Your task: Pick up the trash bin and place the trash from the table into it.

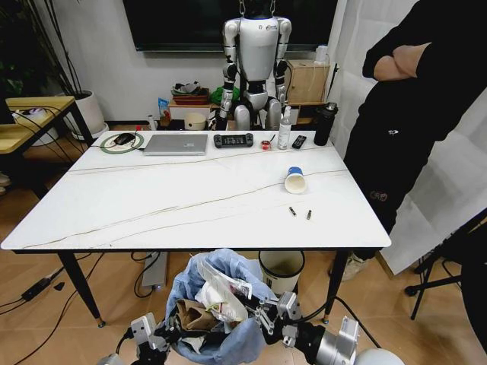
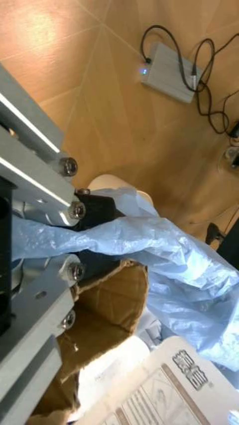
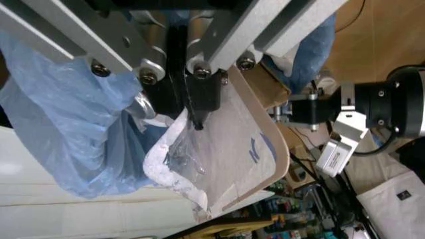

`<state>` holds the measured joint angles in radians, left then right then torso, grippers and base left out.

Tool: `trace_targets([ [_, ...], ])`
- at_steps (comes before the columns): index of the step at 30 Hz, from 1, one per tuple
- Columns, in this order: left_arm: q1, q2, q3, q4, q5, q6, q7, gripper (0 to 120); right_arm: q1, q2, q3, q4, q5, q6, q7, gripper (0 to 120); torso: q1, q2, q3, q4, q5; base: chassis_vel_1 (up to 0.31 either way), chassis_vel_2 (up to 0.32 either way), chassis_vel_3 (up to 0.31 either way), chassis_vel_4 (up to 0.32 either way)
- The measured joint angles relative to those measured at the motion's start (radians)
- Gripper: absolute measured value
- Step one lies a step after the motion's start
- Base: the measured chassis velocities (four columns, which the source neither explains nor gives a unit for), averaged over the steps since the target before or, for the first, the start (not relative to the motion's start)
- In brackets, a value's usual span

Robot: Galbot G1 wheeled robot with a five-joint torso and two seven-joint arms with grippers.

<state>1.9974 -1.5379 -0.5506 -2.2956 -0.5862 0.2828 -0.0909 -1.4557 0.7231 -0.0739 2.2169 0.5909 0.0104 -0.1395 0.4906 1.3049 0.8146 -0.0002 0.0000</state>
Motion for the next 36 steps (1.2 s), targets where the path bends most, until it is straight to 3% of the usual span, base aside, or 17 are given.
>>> trace_targets([
  [14, -0.007, -0.003, -0.002, -0.006, 0.009, 0.004, -0.006, 0, -0.007, 0.013, -0.028, -0.030, -0.074, 0.028, -0.008, 0, 0.000, 0.000, 0.000, 0.0000, 0.0000, 0.000, 0.000, 0.000, 0.000],
  [25, -0.019, -0.002, -0.001, 0.000, 0.000, 0.006, -0.010, 0, -0.011, 0.003, -0.006, -0.009, -0.084, 0.039, -0.026, 41, 0.000, 0.000, 0.000, 0.0001, 0.0000, 0.000, 0.000, 0.000, 0.000],
  [27, -0.019, -0.002, 0.000, 0.001, -0.001, 0.006, -0.011, 0, -0.012, 0.001, -0.005, -0.007, -0.084, 0.039, -0.026, 44, 0.000, 0.000, 0.000, 0.0001, 0.0000, 0.000, 0.000, 0.000, 0.000],
  [30, -0.022, -0.002, -0.001, 0.002, -0.006, 0.007, -0.015, 0, -0.024, -0.009, 0.004, 0.003, -0.087, 0.041, -0.025, 59, 0.000, 0.000, 0.000, 0.0001, 0.0000, 0.000, 0.000, 0.000, 0.000],
  [34, -0.025, -0.001, -0.002, 0.004, -0.012, 0.009, -0.020, 0, -0.039, -0.020, 0.015, 0.012, -0.087, 0.044, -0.023, 69, 0.000, 0.000, 0.000, 0.0000, 0.0000, 0.000, 0.000, 0.000, 0.000],
  [36, -0.026, 0.001, -0.002, 0.007, -0.016, 0.009, -0.022, 0, -0.044, -0.031, 0.024, 0.019, -0.087, 0.046, -0.021, 81, 0.000, 0.000, 0.000, 0.0000, 0.0000, 0.000, 0.000, 0.000, 0.000],
])
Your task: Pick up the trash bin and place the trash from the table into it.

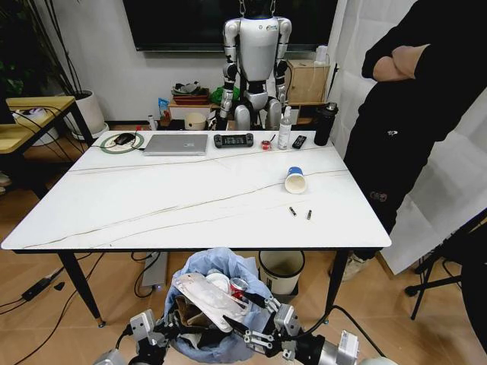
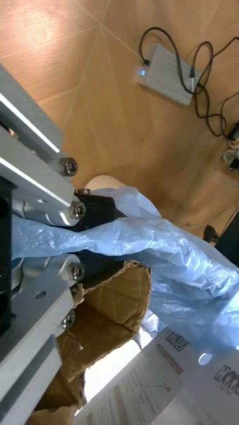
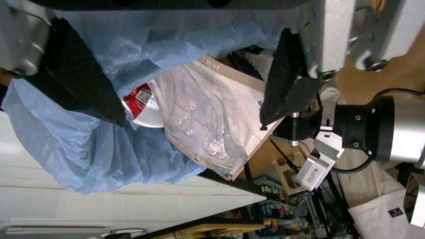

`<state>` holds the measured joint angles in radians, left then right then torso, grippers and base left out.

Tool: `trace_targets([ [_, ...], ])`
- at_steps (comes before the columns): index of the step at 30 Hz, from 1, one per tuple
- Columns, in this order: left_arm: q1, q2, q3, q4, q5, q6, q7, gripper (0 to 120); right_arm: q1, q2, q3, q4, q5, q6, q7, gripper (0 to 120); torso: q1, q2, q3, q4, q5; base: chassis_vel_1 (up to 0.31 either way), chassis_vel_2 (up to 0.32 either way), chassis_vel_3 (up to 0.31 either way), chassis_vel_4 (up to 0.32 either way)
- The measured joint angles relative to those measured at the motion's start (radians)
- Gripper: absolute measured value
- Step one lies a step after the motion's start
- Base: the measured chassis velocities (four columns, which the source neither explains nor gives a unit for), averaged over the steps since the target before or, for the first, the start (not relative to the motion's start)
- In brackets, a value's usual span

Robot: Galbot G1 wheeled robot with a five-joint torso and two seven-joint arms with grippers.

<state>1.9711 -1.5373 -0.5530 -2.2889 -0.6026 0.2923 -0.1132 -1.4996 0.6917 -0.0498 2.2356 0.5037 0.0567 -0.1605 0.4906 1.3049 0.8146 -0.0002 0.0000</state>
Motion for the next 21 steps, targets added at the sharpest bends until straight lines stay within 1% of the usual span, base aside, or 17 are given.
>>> trace_targets([
  [3, -0.001, 0.002, 0.000, 0.005, -0.003, 0.001, -0.002, 0, -0.002, -0.015, 0.015, 0.013, 0.008, 0.000, 0.002, 91, 0.000, 0.000, 0.000, 0.0000, 0.0000, 0.000, 0.000, 0.000, 0.000],
  [4, -0.001, 0.002, 0.000, 0.005, -0.003, 0.001, -0.002, 0, -0.002, -0.015, 0.015, 0.013, 0.008, 0.000, 0.002, 91, 0.000, 0.000, 0.000, 0.0000, 0.0000, 0.000, 0.000, 0.000, 0.000],
  [5, -0.001, 0.003, -0.001, 0.008, -0.005, 0.001, -0.003, 0, -0.004, -0.024, 0.023, 0.019, 0.014, 0.000, 0.003, 95, 0.000, 0.000, 0.000, 0.0000, 0.0000, 0.000, 0.000, 0.000, 0.000],
  [8, 0.000, 0.004, -0.001, 0.014, -0.006, 0.001, -0.004, 0, -0.004, -0.032, 0.035, 0.026, 0.023, 0.000, 0.004, 100, 0.000, 0.000, 0.000, 0.0000, -0.0001, 0.000, 0.000, 0.000, 0.000],
  [12, 0.007, 0.007, 0.000, 0.021, -0.007, 0.002, -0.008, 0, 0.008, -0.035, 0.062, 0.037, 0.048, 0.000, 0.010, 100, 0.000, 0.000, 0.000, 0.0000, -0.0001, 0.000, 0.000, 0.000, 0.000],
  [14, 0.016, 0.011, 0.001, 0.021, -0.006, 0.003, -0.013, 0, 0.027, -0.019, 0.091, 0.039, 0.069, -0.004, 0.020, 100, 0.000, 0.000, 0.000, 0.0000, -0.0003, 0.000, 0.000, 0.000, 0.000],
  [16, 0.029, 0.015, -0.001, 0.012, -0.006, 0.005, -0.022, 0, 0.071, 0.021, 0.135, 0.027, 0.119, -0.016, 0.057, 100, 0.000, 0.000, 0.000, -0.0001, -0.0003, 0.000, 0.000, 0.000, 0.000],
  [18, 0.034, 0.016, -0.002, 0.007, -0.006, 0.005, -0.026, 0, 0.087, 0.034, 0.142, 0.021, 0.136, -0.020, 0.073, 100, 0.000, 0.000, 0.000, -0.0001, -0.0001, 0.000, 0.000, 0.000, 0.000],
  [19, 0.043, 0.019, -0.005, 0.000, -0.005, 0.006, -0.030, 0, 0.116, 0.057, 0.156, 0.005, 0.165, -0.024, 0.106, 100, 0.000, 0.000, 0.000, 0.0000, 0.0000, 0.000, 0.000, 0.000, 0.000],
  [21, 0.054, 0.022, -0.009, -0.007, -0.004, 0.008, -0.035, 0, 0.162, 0.087, 0.169, -0.030, 0.176, -0.023, 0.145, 100, 0.000, 0.000, 0.000, 0.0001, 0.0000, 0.000, 0.000, 0.000, 0.000],
])
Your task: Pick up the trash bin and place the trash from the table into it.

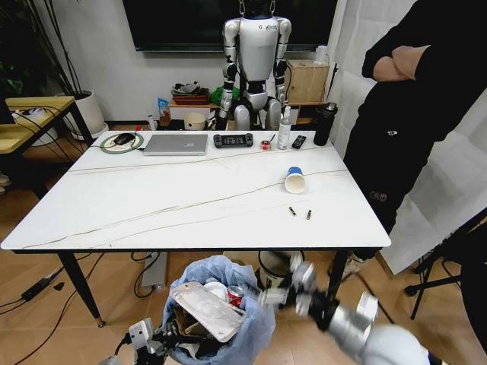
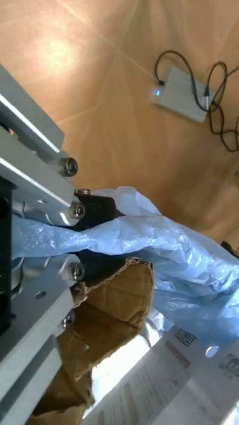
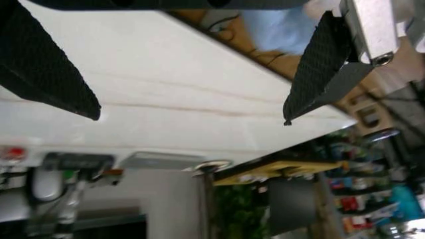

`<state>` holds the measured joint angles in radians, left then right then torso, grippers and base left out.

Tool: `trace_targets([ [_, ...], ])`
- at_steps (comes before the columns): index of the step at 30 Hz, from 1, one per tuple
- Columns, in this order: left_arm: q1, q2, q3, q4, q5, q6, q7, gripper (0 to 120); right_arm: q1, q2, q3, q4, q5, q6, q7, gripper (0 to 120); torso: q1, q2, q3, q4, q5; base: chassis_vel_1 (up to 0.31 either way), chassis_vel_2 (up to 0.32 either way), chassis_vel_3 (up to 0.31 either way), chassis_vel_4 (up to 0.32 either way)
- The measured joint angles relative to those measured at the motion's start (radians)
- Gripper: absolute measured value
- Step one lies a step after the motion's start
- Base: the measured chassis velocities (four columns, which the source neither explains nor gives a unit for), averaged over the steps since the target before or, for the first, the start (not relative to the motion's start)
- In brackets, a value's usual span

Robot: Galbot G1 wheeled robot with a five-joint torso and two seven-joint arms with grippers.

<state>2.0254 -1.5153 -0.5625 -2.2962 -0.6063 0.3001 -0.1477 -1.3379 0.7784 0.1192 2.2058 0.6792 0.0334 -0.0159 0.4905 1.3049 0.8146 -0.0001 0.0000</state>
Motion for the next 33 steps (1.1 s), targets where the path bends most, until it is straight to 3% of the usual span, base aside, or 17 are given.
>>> trace_targets([
  [5, 0.020, 0.005, -0.015, -0.026, 0.007, 0.002, -0.003, 0, 0.115, 0.064, 0.023, -0.095, 0.016, -0.040, 0.069, 100, 0.000, 0.000, 0.000, -0.0001, -0.0002, 0.000, 0.000, 0.000, 0.000],
  [10, 0.037, 0.010, -0.026, -0.050, 0.008, 0.003, -0.003, 0, 0.266, 0.142, 0.035, -0.251, 0.000, -0.200, 0.175, 100, 0.000, 0.000, 0.000, 0.0001, 0.0001, 0.000, 0.000, 0.000, 0.000],
  [12, 0.038, 0.010, -0.026, -0.051, 0.008, 0.003, -0.003, 0, 0.275, 0.147, 0.035, -0.261, -0.002, -0.214, 0.188, 100, 0.000, 0.000, 0.000, 0.0001, 0.0001, 0.000, 0.000, 0.000, 0.000],
  [14, 0.037, 0.010, -0.029, -0.053, 0.009, 0.002, -0.003, 0, 0.317, 0.176, 0.028, -0.310, -0.005, -0.315, 0.275, 100, 0.000, 0.000, 0.000, 0.0001, 0.0000, 0.000, 0.000, 0.000, 0.000],
  [17, 0.034, 0.009, -0.029, -0.053, 0.009, 0.002, -0.002, 0, 0.331, 0.189, 0.026, -0.343, 0.002, -0.368, 0.301, 100, 0.000, 0.000, 0.000, 0.0000, -0.0001, 0.000, 0.000, 0.000, 0.000],
  [22, 0.028, 0.010, -0.029, -0.053, 0.009, 0.001, -0.001, 0, 0.335, 0.200, 0.026, -0.382, 0.021, -0.419, 0.316, 100, 0.000, 0.000, 0.000, -0.0002, 0.0000, 0.000, 0.000, 0.000, 0.000],
  [33, 0.019, 0.013, -0.030, -0.049, 0.003, -0.001, -0.001, 0, 0.360, 0.224, 0.016, -0.458, 0.020, -0.423, 0.299, 100, 0.000, 0.000, 0.000, -0.0001, 0.0000, 0.000, 0.000, 0.000, 0.000],
])
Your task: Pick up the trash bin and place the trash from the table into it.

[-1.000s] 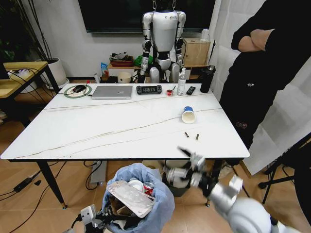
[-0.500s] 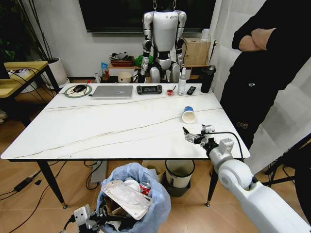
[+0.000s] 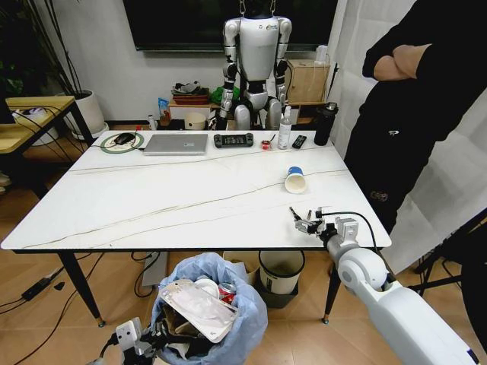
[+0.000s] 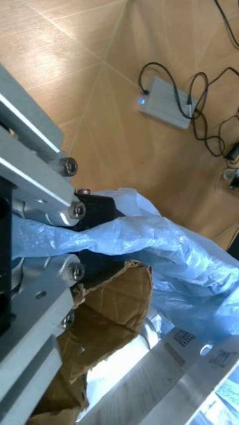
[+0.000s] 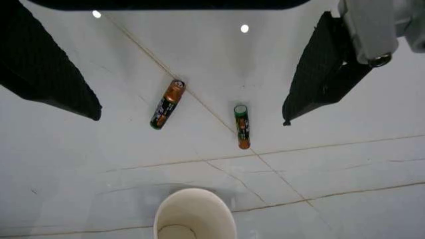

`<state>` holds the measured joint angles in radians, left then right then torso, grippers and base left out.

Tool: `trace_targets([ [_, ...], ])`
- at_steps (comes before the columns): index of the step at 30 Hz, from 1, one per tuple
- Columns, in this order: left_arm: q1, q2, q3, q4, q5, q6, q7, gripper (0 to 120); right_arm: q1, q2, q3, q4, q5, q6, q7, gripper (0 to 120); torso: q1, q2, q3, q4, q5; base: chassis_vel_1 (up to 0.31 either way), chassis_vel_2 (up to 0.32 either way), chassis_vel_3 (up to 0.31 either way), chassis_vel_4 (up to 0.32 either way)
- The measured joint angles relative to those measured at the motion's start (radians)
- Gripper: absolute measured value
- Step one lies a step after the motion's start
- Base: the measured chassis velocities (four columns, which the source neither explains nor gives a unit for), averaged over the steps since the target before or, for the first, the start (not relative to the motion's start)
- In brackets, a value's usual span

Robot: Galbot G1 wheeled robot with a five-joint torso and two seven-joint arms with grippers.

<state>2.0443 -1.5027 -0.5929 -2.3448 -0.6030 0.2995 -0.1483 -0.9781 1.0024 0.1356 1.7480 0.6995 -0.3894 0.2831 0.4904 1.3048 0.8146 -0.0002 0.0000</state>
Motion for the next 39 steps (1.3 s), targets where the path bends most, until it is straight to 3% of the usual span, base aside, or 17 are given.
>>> trace_targets([
  [5, -0.003, 0.002, -0.001, 0.001, -0.004, 0.000, 0.000, 0, 0.012, 0.003, -0.006, -0.026, -0.005, 0.005, -0.011, 86, 0.000, 0.000, 0.000, 0.0000, 0.0000, 0.000, 0.000, 0.000, 0.000],
  [26, -0.011, 0.011, -0.006, 0.003, -0.026, -0.001, 0.000, 0, -0.010, -0.015, -0.009, -0.034, -0.025, 0.016, -0.026, 4, 0.000, 0.000, 0.000, 0.0000, 0.0000, 0.000, 0.000, 0.000, 0.000],
  [39, -0.015, 0.014, -0.008, 0.003, -0.032, -0.001, 0.000, 0, -0.013, -0.019, -0.009, -0.026, -0.030, 0.019, -0.030, 0, 0.000, 0.000, 0.000, -0.0001, 0.0001, 0.000, 0.000, 0.000, 0.000],
])
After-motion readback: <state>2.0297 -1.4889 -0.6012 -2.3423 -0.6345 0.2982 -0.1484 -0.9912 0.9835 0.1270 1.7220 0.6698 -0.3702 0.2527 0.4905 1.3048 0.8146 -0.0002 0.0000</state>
